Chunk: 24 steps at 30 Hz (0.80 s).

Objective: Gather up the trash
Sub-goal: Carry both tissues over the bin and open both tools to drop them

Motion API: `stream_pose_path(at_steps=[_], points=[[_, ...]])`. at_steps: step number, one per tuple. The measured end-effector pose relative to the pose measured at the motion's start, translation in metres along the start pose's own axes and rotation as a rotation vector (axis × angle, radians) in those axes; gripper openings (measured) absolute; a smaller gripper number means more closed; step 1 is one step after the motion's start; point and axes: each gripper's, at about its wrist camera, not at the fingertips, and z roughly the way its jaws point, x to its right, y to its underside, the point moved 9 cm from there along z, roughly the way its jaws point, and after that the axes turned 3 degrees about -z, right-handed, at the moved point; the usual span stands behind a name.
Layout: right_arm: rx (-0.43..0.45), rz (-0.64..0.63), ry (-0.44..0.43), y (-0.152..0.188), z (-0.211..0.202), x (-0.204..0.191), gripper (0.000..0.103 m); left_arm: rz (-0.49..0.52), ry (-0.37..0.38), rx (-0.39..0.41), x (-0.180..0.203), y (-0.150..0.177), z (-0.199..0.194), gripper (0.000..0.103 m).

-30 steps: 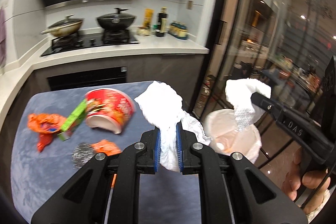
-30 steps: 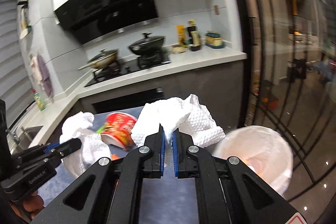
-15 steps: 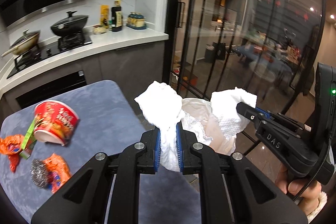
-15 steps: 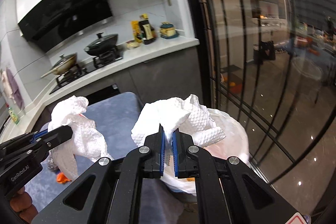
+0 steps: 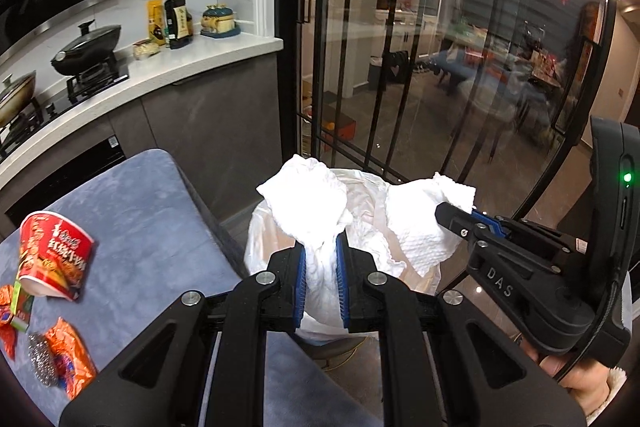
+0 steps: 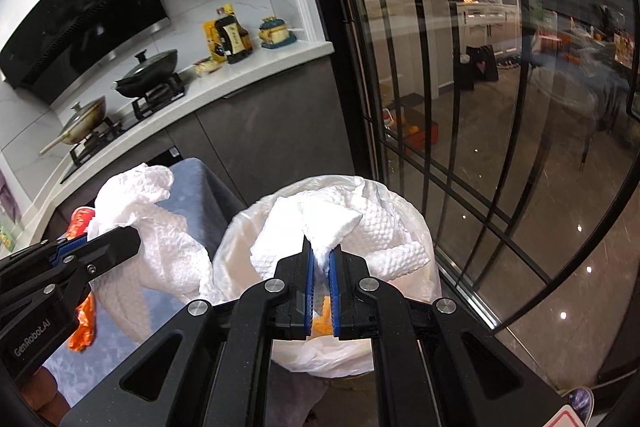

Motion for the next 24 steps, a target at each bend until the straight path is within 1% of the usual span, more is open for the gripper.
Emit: stream_pose_path(at_steps=[8,11,13,16,18,20,21,22,23,24], points=[[-0.038,0.021,0.011,0.001,0.025,0.011,0.007,0.028,0.013,-0.028,0.009,0.0,0.026,0.013],[-0.047,0.034,0.013,0.001,0.031,0.013,0.007,0.018,0.02,-0.041,0.008,0.0,0.034,0.013],[-0.053,0.044,0.011,0.002,0.035,0.014,0.011,0.007,0.029,-0.053,0.008,0.0,0.04,0.014],[-0.057,0.051,0.016,0.002,0.039,0.014,0.012,0.0,0.028,-0.066,0.007,0.0,0.048,0.015],[-0.062,0.054,0.016,0.004,0.041,0.015,0.013,-0.006,0.03,-0.069,0.005,0.001,0.05,0.018],[-0.064,0.055,0.016,0.004,0.043,0.014,0.016,-0.011,0.032,-0.069,0.005,0.001,0.051,0.024],[-0.062,0.054,0.016,0.003,0.043,0.014,0.02,-0.013,0.033,-0.067,0.004,0.001,0.052,0.027],[-0.06,0.053,0.017,0.003,0.043,0.014,0.025,-0.015,0.033,-0.063,0.003,0.0,0.052,0.031],[-0.056,0.053,0.019,0.002,0.043,0.014,0.027,-0.019,0.034,-0.059,0.002,-0.001,0.052,0.035],[-0.047,0.053,0.022,0.0,0.042,0.013,0.032,-0.021,0.037,-0.054,0.002,-0.002,0.051,0.037]])
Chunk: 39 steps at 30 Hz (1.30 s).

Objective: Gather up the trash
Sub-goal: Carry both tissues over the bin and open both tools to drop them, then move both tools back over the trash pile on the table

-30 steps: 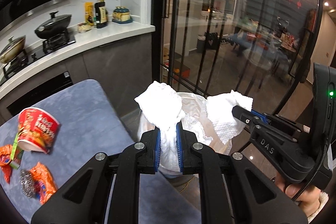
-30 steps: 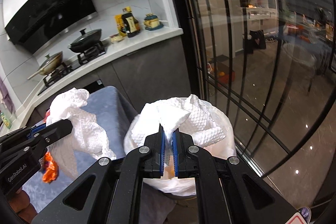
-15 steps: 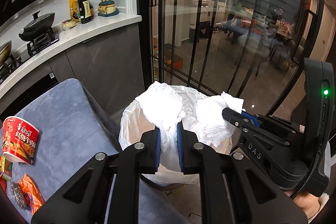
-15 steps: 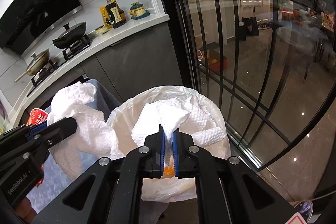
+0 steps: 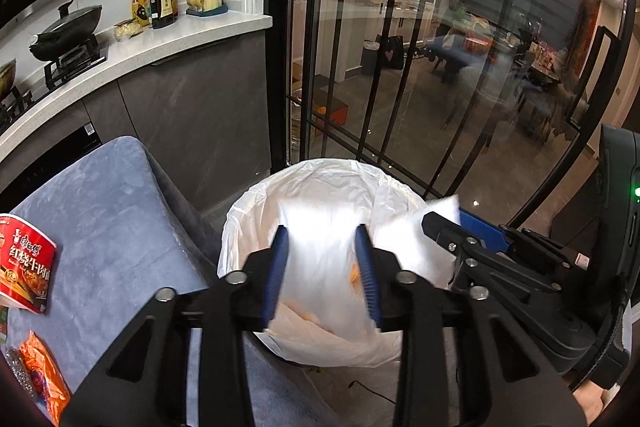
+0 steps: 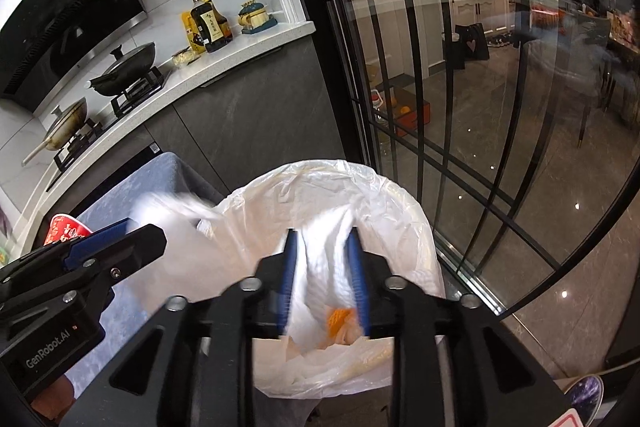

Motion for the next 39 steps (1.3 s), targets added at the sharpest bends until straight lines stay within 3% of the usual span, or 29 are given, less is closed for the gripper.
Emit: stream_pose_path(at_steps=[3,22,27,29,39], points=[[0.021,0.004,0.006,-0.004,-0.003,-0.001,0.041,-0.001,-0.001,0.014,-0.001,-0.004,-0.002,0.046],[0.099,-0.019,-0.037,-0.016,-0.035,-0.032,0.05,-0.074,-0.03,0.086,-0.037,-0.012,-0.042,0.061],[0.122,-0.042,-0.066,-0.018,-0.049,-0.056,0.054,-0.12,-0.068,0.109,-0.068,-0.007,-0.064,0.063],[0.129,-0.059,-0.08,-0.018,-0.054,-0.068,0.055,-0.139,-0.085,0.12,-0.082,-0.004,-0.075,0.069],[0.126,-0.155,-0.182,-0.004,-0.07,-0.153,0.056,-0.254,-0.202,0.155,-0.163,0.02,-0.13,0.075]])
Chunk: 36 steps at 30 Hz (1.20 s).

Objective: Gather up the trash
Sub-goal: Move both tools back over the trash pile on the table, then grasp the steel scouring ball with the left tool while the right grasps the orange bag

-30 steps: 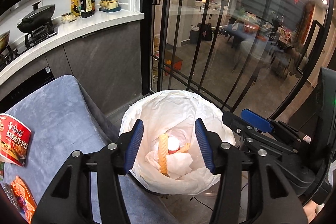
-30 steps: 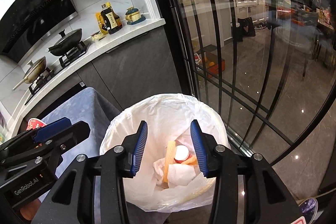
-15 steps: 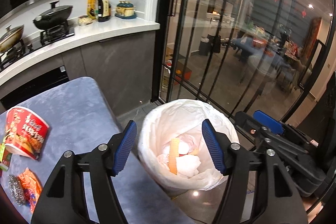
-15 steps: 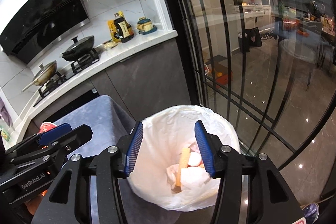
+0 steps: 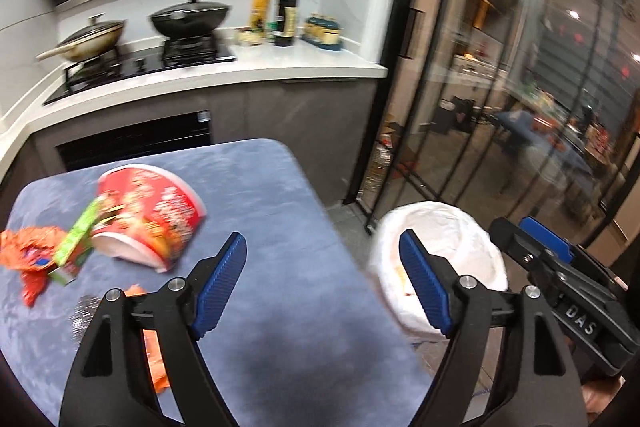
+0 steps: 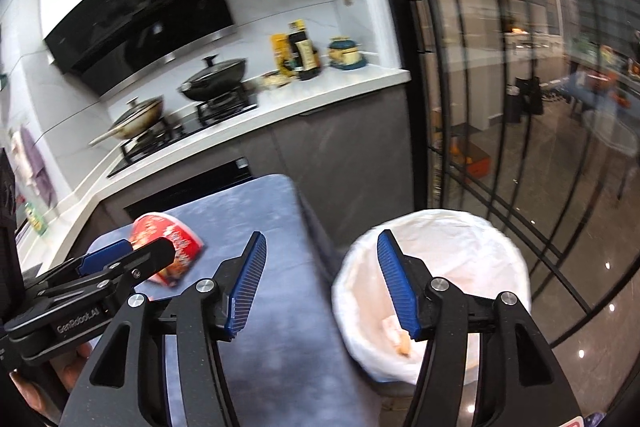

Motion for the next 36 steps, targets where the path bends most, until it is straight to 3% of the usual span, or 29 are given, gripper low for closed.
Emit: stream_pose_path(at_steps=[3,17,23,29,36], points=[[-0.012,-0.032,-0.032,0.004,0.002,-0.03,0.057,-0.035,-0.049,0.017,-0.034,0.002,-0.015,0.082],[-0.166,-0.135,-0.203,0.066,0.035,-0.17,0.057,-0.219,-0.25,-0.023,-0.192,0.046,-0.055,0.083],[-0.244,-0.16,-0.23,0.099,0.062,-0.212,0.057,-0.272,-0.316,-0.055,-0.243,0.073,-0.062,0.083],[-0.316,-0.17,-0.24,0.128,0.087,-0.235,0.057,-0.316,-0.322,-0.086,-0.267,0.091,-0.057,0.083],[-0.387,-0.157,-0.234,0.156,0.112,-0.24,0.057,-0.351,-0.269,-0.122,-0.269,0.102,-0.04,0.089]])
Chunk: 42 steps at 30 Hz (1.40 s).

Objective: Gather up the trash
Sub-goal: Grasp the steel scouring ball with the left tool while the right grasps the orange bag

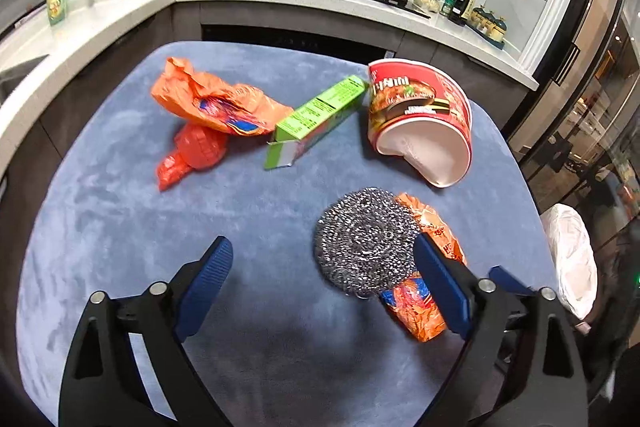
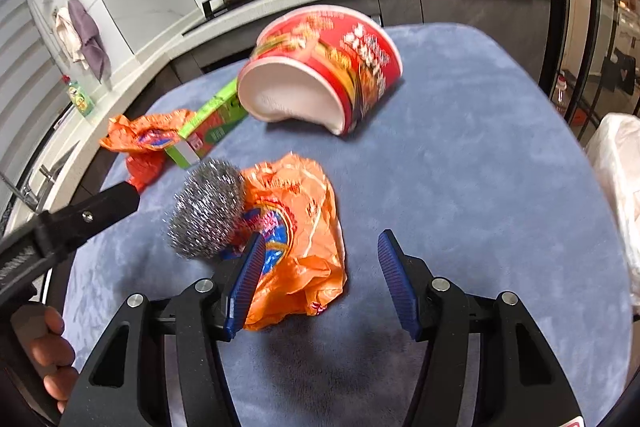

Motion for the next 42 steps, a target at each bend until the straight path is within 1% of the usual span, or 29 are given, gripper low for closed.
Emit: stream_pose_path(at_steps=[2,9,14,18,19,20,21,22,26,32,38,42], points=[[-0.017,0.003,-0.005,0.004,0.007,0.001,0.057,0.003,0.01,-0.007,0.004,0.002,0.005,0.091],[-0.045,0.019,-0.016,0.013,0.021,0.001,0.057,-0.008,0.04,-0.084,0.015,0.014,0.039,0.091],[-0.038,0.0,-0.006,0.015,0.024,-0.001,0.056,0.003,0.039,-0.104,0.021,0.019,0.055,0.091],[-0.031,-0.003,-0.001,0.015,0.024,0.0,0.05,0.0,0.042,-0.107,0.023,0.018,0.06,0.091],[-0.03,-0.002,-0.002,0.015,0.024,0.0,0.047,0.001,0.045,-0.106,0.024,0.017,0.06,0.088],[-0.028,0.001,-0.003,0.015,0.024,0.001,0.045,0.003,0.056,-0.108,0.026,0.017,0.061,0.082],[-0.028,0.003,-0.008,0.015,0.024,0.0,0.04,0.007,0.071,-0.114,0.028,0.017,0.061,0.078],[-0.03,0.007,-0.021,0.015,0.024,-0.001,0.034,0.013,0.077,-0.119,0.03,0.017,0.06,0.074],[-0.03,0.005,-0.03,0.017,0.023,-0.003,0.033,0.038,0.073,-0.104,0.034,0.016,0.054,0.07],[-0.013,0.003,-0.029,0.018,0.01,-0.003,0.03,0.029,0.086,-0.072,0.035,0.012,0.034,0.069],[0.052,0.023,0.004,0.01,-0.021,0.015,0.03,0.047,0.1,-0.021,0.048,0.002,0.006,0.069],[0.106,0.053,0.021,0.002,-0.046,0.033,0.03,0.088,0.106,0.023,0.063,-0.002,-0.017,0.069]])
